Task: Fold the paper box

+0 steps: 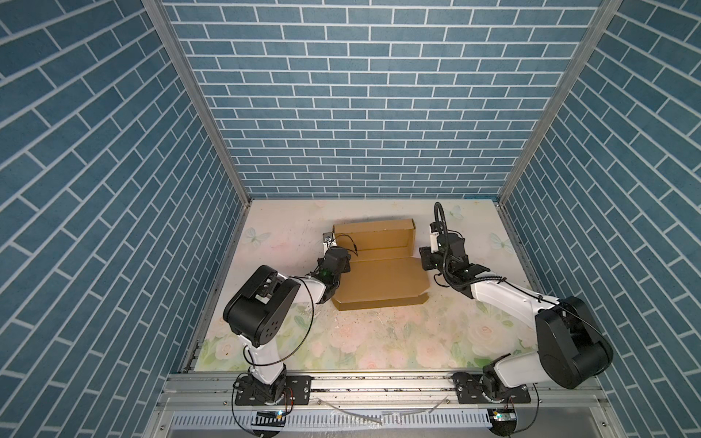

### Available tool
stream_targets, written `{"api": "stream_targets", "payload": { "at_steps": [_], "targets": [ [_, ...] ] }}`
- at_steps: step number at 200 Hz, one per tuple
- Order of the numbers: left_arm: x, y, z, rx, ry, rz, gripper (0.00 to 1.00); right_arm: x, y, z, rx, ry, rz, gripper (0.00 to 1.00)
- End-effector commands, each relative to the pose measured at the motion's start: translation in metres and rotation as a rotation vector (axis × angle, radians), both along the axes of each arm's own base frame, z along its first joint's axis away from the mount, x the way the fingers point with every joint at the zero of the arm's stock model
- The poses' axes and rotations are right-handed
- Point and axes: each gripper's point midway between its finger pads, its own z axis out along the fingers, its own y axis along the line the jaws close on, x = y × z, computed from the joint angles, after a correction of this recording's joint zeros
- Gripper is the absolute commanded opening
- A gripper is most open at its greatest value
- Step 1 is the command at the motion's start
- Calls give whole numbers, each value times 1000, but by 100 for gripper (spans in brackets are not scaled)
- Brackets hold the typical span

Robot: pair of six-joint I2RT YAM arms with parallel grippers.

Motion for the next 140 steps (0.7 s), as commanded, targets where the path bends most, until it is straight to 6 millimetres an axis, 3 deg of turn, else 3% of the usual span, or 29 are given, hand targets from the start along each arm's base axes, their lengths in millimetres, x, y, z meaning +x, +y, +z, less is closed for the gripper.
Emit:
{"api": "stream_targets", "payload": {
  "at_steps": [1,79,140],
  "targets": [
    [-10,3,-13,34,100,-40,0,-2,-2,11,8,-19,1,48],
    [-10,-7,24,54,304,-202,0,-2,-8,39,2,15,2,48],
    [-20,-15,24,122,591,-300,0,-4,-20,78,40,38,2,49]
  ]
}}
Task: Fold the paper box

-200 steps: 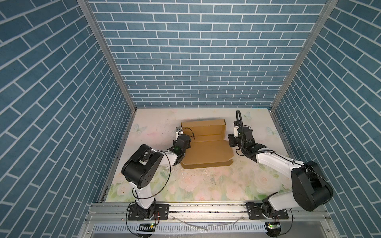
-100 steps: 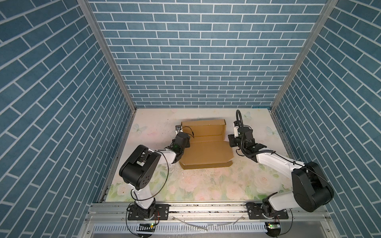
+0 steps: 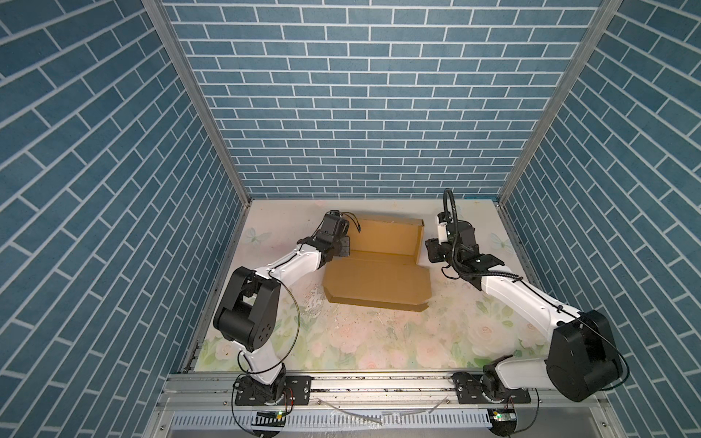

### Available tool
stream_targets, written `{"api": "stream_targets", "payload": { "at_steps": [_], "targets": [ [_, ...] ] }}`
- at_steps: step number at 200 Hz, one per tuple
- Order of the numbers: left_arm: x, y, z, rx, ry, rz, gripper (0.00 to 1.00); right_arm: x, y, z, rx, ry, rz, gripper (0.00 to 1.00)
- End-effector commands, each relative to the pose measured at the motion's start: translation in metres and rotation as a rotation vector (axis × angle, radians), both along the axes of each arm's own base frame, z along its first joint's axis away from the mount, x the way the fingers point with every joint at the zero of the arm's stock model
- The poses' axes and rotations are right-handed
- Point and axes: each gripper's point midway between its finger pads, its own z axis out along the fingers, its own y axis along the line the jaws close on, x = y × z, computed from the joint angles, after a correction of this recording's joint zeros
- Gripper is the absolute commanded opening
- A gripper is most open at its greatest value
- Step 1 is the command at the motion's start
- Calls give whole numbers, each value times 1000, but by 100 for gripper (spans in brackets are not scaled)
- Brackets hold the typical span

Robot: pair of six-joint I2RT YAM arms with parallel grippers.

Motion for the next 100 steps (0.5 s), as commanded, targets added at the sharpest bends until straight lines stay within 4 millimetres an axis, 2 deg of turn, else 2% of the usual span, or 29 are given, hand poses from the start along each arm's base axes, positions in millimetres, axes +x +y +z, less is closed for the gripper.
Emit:
{"api": "stream_targets", "payload": {
  "at_steps": [1,48,100],
  "targets": [
    [-32,4,-29,68,249,-68,0,-5,-3,26,21,12,18,49],
    [-47,1,-43,120,468,-122,0,-9,-12,38,68,31,24,49],
    [-65,16,-46,239,635,-138,0,-7,-14,35,144,76,44,49]
  ]
}}
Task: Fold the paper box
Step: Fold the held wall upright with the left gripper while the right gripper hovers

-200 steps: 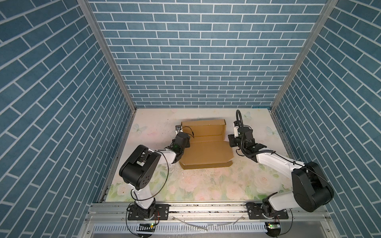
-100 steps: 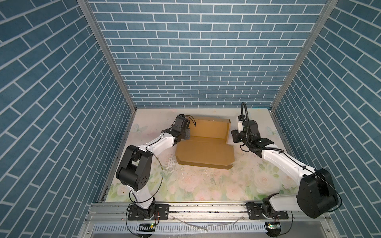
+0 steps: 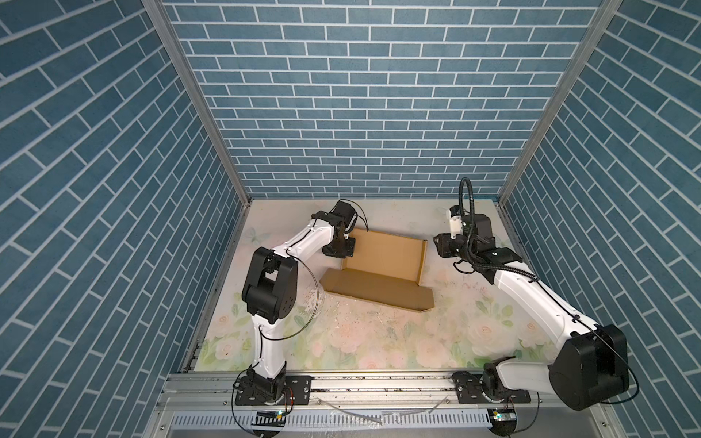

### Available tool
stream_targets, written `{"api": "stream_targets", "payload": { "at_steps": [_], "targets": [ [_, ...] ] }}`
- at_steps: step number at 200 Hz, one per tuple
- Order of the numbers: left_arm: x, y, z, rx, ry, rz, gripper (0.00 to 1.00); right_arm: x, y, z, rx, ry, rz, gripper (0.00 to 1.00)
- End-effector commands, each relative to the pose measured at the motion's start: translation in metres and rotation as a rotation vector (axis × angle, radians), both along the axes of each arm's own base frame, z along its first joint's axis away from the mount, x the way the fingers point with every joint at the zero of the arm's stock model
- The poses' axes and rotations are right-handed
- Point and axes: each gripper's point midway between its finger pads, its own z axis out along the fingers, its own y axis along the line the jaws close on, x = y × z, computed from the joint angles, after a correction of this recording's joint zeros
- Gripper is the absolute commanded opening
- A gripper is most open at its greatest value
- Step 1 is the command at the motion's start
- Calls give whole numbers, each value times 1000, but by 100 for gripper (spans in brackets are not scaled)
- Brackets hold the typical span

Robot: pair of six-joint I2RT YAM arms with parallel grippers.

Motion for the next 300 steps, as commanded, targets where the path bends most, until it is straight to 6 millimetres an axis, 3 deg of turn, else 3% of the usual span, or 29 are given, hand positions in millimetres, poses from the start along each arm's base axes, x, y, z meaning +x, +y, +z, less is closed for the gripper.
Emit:
{"api": "stream_targets", "payload": {
  "at_steps": [1,59,90,138,179,237,249,265,286,300],
  "targets": [
    [-33,21,-10,113,178,-39,0,2,6,21,78,-3,22,50],
    [-41,40,-9,254,285,-49,0,14,8,12,148,16,44,49],
    [-42,51,-12,364,334,-66,0,20,19,5,186,32,86,49],
    [-38,45,-25,394,353,-60,0,32,35,-17,210,84,157,49],
    [-30,38,-30,367,337,-52,13,39,42,-40,218,135,174,48],
    [-21,28,-44,320,303,-39,26,34,41,-43,219,136,177,48],
    [-20,27,-46,313,299,-36,25,34,40,-43,217,135,175,48],
    [-19,28,-46,320,290,-36,12,34,40,-42,216,133,174,48],
    [-17,32,-45,339,278,-36,0,34,39,-40,216,128,171,48],
    [-16,33,-44,344,268,-34,0,34,39,-38,216,125,170,48]
  ]
}}
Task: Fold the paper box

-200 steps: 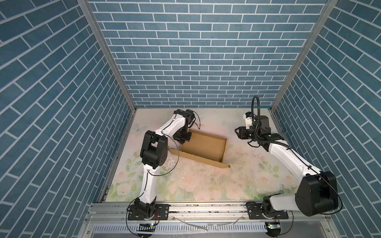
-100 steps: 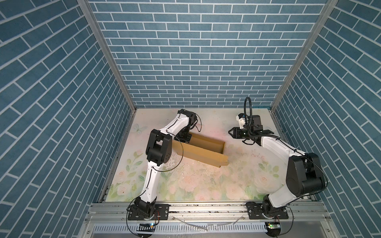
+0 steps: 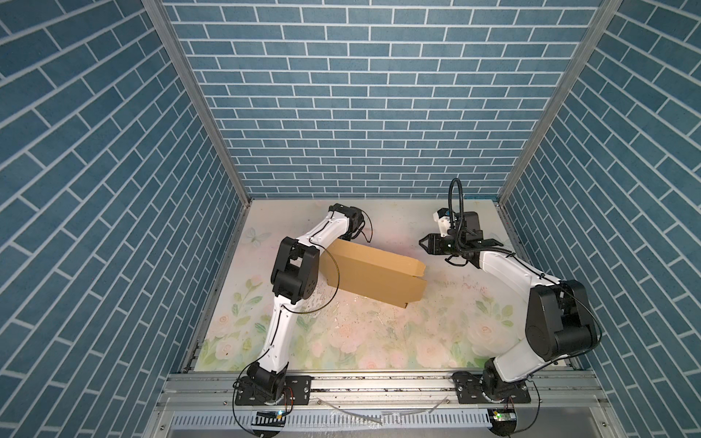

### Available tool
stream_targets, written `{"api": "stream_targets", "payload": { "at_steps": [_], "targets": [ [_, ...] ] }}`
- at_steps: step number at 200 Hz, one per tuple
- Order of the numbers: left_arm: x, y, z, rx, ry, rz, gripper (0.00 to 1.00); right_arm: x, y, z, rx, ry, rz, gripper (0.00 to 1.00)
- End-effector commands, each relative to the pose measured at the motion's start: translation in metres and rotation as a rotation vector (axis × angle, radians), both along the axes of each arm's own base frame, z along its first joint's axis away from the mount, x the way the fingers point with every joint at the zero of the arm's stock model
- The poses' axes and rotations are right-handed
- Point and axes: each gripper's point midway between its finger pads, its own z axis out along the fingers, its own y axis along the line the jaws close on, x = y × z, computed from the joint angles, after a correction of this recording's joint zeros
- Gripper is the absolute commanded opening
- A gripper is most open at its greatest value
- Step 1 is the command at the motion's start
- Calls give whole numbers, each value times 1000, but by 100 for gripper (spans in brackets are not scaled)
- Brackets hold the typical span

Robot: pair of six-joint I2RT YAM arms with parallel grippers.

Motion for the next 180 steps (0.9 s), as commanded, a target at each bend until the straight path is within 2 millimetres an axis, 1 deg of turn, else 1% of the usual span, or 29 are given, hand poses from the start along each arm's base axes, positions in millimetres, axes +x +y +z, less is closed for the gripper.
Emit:
{"api": "stream_targets", "payload": {
  "at_steps": [1,57,97,112,126,155,180],
  "targets": [
    [1,5,-4,32,-18,1,0,4,1,21,21,-54,6,48],
    [7,5,4,31,-50,-11,0,2,1,24,21,-50,5,48],
    [6,2,2,19,-41,-11,0,0,1,24,23,-47,4,48],
    [6,0,3,8,-43,-8,9,0,1,23,23,-44,5,48],
    [7,-1,6,3,-52,-7,20,1,1,23,23,-43,5,48],
    [11,-2,14,-9,-76,-5,32,1,2,22,25,-42,5,48],
    [15,-5,24,-28,-102,0,36,1,2,22,24,-40,6,48]
  ]
}}
